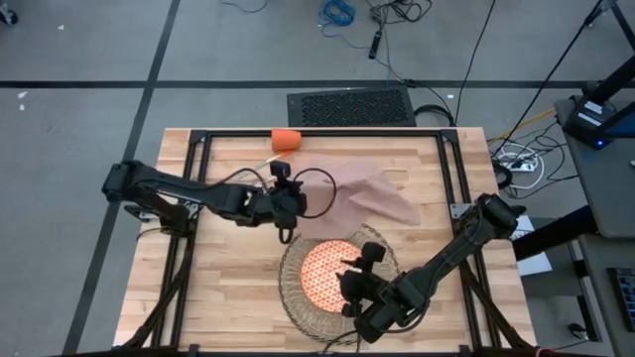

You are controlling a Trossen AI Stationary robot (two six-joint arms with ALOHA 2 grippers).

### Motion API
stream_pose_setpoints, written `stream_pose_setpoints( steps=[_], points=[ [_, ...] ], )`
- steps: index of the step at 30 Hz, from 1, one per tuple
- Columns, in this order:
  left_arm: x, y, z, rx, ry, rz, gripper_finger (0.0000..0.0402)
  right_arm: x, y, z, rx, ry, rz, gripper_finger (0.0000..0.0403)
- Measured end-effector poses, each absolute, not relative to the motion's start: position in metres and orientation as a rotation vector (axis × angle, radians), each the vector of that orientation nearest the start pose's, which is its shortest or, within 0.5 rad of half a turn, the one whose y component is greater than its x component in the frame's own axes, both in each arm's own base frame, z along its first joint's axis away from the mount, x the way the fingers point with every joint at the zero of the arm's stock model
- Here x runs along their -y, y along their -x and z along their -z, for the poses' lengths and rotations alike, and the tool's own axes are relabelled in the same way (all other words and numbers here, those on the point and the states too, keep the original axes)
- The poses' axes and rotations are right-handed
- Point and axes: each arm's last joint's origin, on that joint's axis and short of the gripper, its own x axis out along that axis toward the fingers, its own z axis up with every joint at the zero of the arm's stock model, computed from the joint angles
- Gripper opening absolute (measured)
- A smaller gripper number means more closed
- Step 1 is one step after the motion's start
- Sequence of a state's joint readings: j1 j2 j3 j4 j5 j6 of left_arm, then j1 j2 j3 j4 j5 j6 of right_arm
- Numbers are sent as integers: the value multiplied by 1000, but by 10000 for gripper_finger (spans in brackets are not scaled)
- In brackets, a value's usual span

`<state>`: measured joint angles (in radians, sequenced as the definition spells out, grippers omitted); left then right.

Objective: Set table place
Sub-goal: Fold the napkin

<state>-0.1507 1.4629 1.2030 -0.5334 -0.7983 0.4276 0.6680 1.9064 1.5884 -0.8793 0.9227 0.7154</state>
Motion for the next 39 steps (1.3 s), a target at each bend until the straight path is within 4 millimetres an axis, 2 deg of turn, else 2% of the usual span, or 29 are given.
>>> stream_pose_setpoints(
  steps=[5,10,18,22,30,35,39],
  points=[
    [35,-303,-342,-795,-759,-438,0,-217,-322,-236,-590,217,571,151],
    [37,-300,-382,-718,-760,-441,0,-215,-323,-214,-520,163,589,151],
    [34,-301,-421,-639,-770,-453,0,-219,-332,-222,-342,199,668,151],
    [32,-305,-431,-650,-783,-450,0,-214,-338,-224,-330,180,684,156],
    [25,-328,-441,-663,-772,-453,0,-203,-357,-234,-273,100,678,187],
    [20,-345,-450,-650,-759,-480,0,-195,-362,-232,-240,84,751,185],
    [11,-356,-456,-668,-754,-514,0,-198,-362,-225,-226,110,786,178]
  ],
)
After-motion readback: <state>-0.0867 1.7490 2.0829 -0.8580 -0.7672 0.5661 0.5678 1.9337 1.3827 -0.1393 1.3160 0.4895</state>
